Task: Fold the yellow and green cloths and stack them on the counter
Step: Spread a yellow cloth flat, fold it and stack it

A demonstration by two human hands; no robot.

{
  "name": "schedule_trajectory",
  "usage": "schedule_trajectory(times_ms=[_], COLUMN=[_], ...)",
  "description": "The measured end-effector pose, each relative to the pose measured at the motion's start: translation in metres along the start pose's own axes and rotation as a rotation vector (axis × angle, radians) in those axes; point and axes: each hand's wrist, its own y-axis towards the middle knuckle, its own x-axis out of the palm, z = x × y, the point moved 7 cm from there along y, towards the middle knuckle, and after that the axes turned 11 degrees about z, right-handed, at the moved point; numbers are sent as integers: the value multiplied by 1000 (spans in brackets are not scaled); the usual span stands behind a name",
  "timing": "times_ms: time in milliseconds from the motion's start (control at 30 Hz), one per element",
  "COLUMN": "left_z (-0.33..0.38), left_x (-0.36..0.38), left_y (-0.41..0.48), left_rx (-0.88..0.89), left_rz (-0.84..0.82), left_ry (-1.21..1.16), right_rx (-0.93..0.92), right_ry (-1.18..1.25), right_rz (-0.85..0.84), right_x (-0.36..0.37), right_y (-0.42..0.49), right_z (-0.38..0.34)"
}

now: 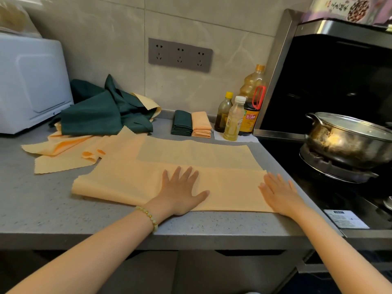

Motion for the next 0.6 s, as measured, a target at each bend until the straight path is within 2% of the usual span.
schedule_trajectory(times_ms=[100,200,300,367,467,600], left_z=[16,26,26,26,21,2], left_x=[2,3,3,1,0,0], left_y=[1,5,6,6,7,2], left_rx=[27,7,-13,-14,-4,5], left_rz=[-6,-2,23,54,74,65], left_ry=[-16,-42,-57,-75,-79,-53], right_rx=[-66,-188,-209,-202,-239,-250], right_ry=[73,294,452,422,244,184], right_rz=[153,78,32,51,74,67], right_x=[-14,-7,7,16,23,25], right_y=[2,2,0,-1,-1,0], right_z=[-41,-107,-142,-145,-146,-148])
